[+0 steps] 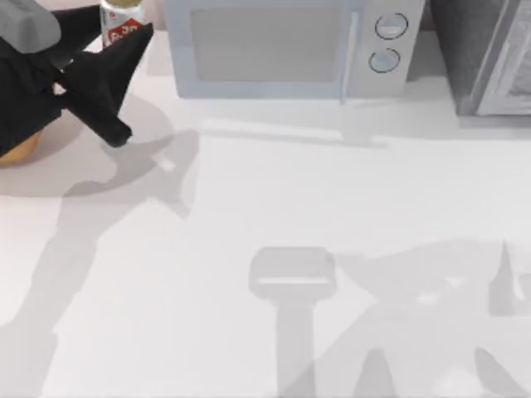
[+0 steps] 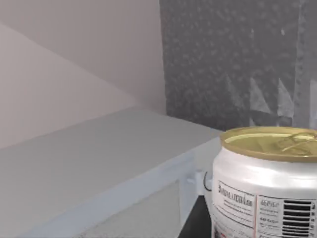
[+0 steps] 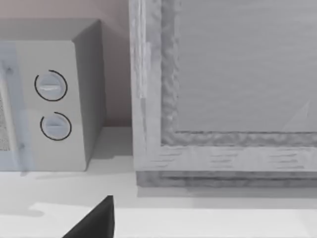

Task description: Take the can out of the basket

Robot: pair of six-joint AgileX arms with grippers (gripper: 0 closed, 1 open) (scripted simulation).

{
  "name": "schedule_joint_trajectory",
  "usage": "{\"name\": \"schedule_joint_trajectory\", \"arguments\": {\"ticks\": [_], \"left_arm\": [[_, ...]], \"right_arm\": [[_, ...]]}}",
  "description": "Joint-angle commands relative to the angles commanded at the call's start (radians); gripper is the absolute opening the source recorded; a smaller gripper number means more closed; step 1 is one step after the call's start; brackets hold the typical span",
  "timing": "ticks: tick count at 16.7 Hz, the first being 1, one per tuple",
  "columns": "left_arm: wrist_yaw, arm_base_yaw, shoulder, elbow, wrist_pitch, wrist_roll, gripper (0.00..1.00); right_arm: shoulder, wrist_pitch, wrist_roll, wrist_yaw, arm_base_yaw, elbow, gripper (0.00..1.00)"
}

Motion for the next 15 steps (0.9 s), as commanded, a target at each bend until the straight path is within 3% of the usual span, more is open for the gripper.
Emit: {"name": "schedule_joint_trajectory", "arguments": {"ticks": [15], "left_arm": [[0.377, -0.059, 0.759, 0.289, 0.372, 0.002, 0.00]], "right_arm": [[0.000, 0.000, 0.000, 0.000, 0.000, 0.000, 1.00]]}}
